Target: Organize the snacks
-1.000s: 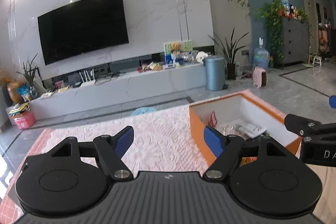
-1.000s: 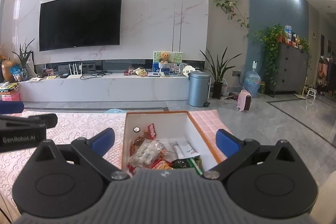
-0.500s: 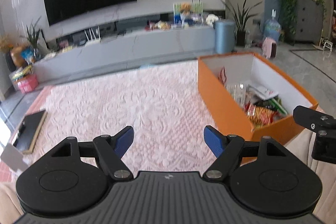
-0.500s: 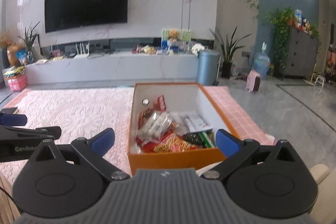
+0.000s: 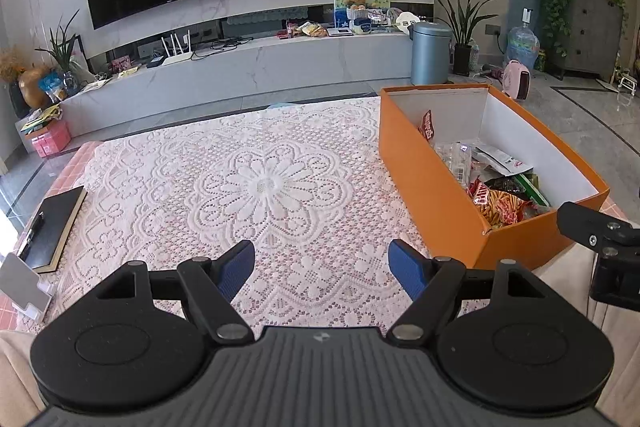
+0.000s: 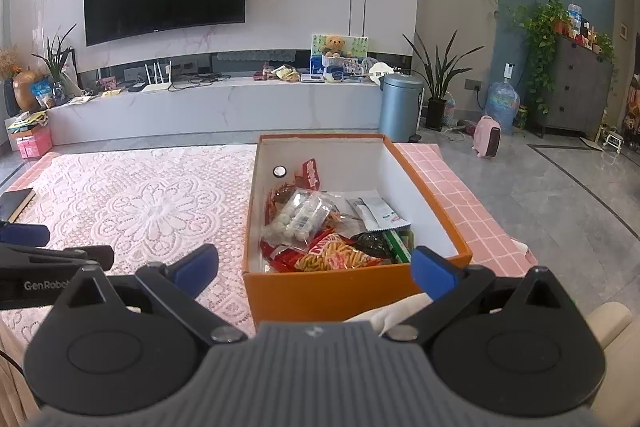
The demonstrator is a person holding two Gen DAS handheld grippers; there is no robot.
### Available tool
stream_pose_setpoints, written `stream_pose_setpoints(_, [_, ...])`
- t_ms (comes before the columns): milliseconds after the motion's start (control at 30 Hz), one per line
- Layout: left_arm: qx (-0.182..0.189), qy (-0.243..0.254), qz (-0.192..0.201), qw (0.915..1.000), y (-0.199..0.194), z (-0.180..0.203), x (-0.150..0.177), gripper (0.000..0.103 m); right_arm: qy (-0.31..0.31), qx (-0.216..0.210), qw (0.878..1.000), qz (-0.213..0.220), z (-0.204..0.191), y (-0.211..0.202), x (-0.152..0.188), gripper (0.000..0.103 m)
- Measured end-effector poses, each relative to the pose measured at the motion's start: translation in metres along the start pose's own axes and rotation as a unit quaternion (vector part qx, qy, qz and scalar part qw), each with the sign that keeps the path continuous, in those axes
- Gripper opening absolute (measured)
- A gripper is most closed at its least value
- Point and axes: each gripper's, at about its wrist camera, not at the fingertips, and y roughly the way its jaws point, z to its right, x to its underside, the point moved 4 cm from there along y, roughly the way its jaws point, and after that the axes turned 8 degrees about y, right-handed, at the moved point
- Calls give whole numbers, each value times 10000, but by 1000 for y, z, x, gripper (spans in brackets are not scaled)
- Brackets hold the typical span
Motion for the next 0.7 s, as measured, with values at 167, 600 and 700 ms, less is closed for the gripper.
stream_pose_setpoints(167, [-8,-75,-20,10000,0,-4,0,89,17,-9,10000,-57,-2,1,0,100])
stream_pose_setpoints(600, [5,-128,-28,9999,-2,-8,-1,89,6,1,10000,-70,-2,3,-1,100])
stream_pose_setpoints(700, [16,-130,-40,9999,-2,-8,-1,89,2,8,10000,-67,-3,3,-1,100])
